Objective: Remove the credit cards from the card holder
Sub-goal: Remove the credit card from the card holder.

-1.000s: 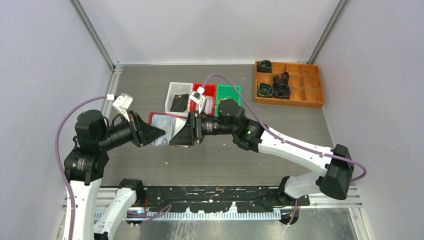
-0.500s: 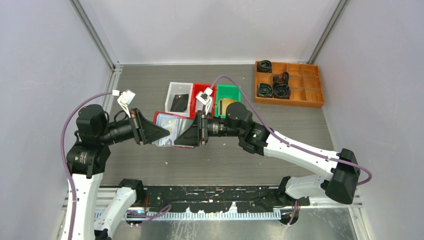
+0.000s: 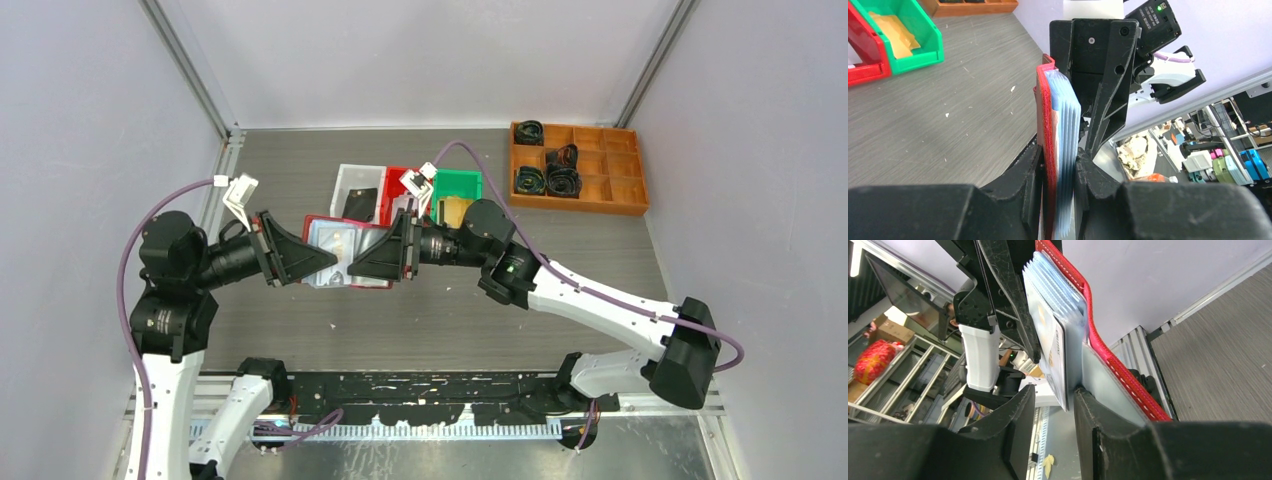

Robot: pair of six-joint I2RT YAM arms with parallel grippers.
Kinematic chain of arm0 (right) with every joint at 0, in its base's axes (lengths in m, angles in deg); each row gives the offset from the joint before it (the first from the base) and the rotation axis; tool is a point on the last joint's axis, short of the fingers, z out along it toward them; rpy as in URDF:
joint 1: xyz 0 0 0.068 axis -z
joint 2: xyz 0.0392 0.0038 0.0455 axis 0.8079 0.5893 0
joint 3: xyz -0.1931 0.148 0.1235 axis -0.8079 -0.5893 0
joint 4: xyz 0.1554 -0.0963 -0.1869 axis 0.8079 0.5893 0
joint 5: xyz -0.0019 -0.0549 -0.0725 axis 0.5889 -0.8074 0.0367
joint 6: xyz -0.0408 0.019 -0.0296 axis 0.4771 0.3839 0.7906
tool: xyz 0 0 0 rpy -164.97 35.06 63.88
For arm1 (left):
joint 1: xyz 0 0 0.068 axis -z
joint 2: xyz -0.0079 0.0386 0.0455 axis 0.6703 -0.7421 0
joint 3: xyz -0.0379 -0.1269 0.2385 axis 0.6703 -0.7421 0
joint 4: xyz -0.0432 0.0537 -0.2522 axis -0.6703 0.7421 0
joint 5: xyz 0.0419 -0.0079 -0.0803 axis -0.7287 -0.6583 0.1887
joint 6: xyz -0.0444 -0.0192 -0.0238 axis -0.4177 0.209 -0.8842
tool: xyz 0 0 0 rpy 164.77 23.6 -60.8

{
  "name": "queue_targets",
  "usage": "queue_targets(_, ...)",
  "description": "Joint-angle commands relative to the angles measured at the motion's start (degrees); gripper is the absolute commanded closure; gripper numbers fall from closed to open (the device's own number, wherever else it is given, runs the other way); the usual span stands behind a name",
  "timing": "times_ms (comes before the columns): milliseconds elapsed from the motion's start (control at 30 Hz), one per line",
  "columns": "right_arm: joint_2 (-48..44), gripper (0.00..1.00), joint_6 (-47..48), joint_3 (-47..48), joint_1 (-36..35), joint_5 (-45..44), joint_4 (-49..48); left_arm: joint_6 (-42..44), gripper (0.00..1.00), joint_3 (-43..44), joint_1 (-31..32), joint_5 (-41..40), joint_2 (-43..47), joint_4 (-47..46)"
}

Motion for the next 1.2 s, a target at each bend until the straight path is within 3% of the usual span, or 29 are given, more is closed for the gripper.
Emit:
queue_targets(0, 2.0, 0.61, -2.8, 1.3, 0.2, -1.9, -9.9, -3.0, 0.91, -0.5, 0.5, 6.9, 1.9, -4.5)
queue_targets(600, 2.5, 0.72, -5.4, -1.2, 0.3, -1.3, -15.4, -10.0, 0.71, -5.7, 0.6, 9.7, 3.8, -13.0)
queue_targets(800, 1.5, 0.86, -6.0, -2.7, 0.2, -1.3, -17.0, -8.9, 0.62, -5.7, 0.5, 9.2, 4.4, -12.6)
queue_targets(967, 0.6, 0.95, -6.2, -3.9, 0.2, -0.4, -17.9, -8.8, 0.65, -5.5, 0.6, 8.8, 4.2, -12.4)
queue_targets(1167, -1.3, 0.98, -6.0, -7.1, 0.2, 0.1, -18.8, -11.4, 0.74, -5.4, 0.6, 8.8, 3.9, -14.3)
